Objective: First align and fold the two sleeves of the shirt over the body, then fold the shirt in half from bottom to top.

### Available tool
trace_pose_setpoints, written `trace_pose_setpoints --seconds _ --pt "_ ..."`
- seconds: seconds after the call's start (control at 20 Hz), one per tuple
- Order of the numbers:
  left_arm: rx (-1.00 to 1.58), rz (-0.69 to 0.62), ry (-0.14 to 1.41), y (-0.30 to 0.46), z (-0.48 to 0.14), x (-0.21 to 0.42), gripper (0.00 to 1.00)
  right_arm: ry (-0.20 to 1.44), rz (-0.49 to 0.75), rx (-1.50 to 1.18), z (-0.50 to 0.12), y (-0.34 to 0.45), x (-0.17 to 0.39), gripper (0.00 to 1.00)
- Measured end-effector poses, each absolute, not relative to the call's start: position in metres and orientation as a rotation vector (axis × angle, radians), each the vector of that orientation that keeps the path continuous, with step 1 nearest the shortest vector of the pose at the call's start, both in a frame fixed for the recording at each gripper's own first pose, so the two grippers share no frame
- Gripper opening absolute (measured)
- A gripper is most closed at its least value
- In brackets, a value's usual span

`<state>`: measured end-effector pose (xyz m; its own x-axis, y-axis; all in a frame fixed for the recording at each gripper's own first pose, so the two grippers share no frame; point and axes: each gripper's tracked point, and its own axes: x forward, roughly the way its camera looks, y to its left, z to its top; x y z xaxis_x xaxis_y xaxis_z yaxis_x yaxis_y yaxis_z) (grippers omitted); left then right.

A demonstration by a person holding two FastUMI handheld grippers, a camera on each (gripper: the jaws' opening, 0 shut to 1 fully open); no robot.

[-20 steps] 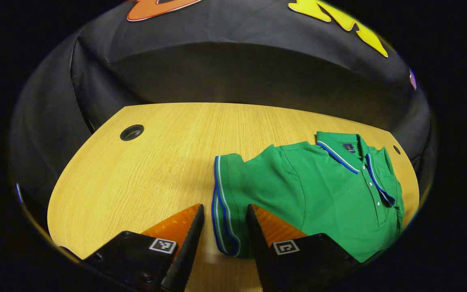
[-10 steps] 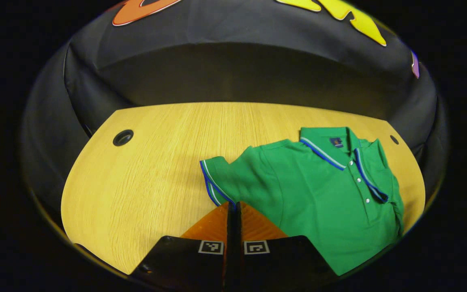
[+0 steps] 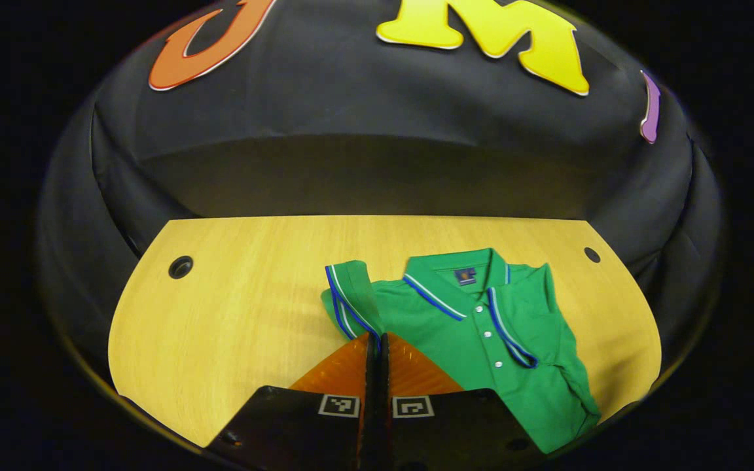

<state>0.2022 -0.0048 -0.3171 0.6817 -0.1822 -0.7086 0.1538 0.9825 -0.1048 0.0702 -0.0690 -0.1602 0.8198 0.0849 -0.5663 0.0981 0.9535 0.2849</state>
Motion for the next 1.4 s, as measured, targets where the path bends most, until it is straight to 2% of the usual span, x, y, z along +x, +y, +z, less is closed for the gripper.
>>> trace_pose_setpoints --seconds 0.25,0.35,0.4,0.45,0.5,0.65,0.9,0.95,1.0,1.2,1.4 --pt "-0.056 -0.199 0.812 -0.068 -0.324 0.208 0.07 0.613 -0.052 0.293 -0.156 -0.099 0.049 0.96" --pt "-0.093 -0.224 0.818 -0.090 -0.325 0.205 0.13 0.612 -0.066 0.286 -0.156 -0.106 0.039 0.92" --pt "-0.115 -0.238 0.820 -0.099 -0.323 0.202 0.18 0.611 -0.068 0.270 -0.158 -0.108 0.036 0.96" --pt "-0.128 -0.235 0.811 -0.103 -0.320 0.203 0.34 0.605 -0.068 0.247 -0.157 -0.109 0.035 0.92" --pt "-0.135 -0.224 0.795 -0.102 -0.316 0.203 0.59 0.594 -0.064 0.229 -0.155 -0.107 0.034 0.96" --pt "-0.124 -0.158 0.749 -0.083 -0.299 0.201 1.00 0.564 -0.027 0.188 -0.149 -0.093 0.035 0.96" --pt "-0.125 -0.103 0.655 -0.047 -0.252 0.177 1.00 0.537 0.072 0.089 -0.153 -0.066 0.035 0.96" --pt "-0.117 -0.095 0.633 -0.040 -0.240 0.167 1.00 0.548 0.100 0.077 -0.156 -0.060 0.033 0.92" --pt "-0.116 -0.085 0.613 -0.033 -0.229 0.155 1.00 0.562 0.128 0.077 -0.161 -0.052 0.028 0.93" --pt "-0.103 -0.056 0.541 -0.007 -0.193 0.090 1.00 0.593 0.152 0.030 -0.177 -0.047 0.010 0.96" --pt "-0.030 -0.071 0.581 0.015 -0.202 0.014 1.00 0.652 0.170 -0.014 -0.203 -0.046 -0.018 0.96"
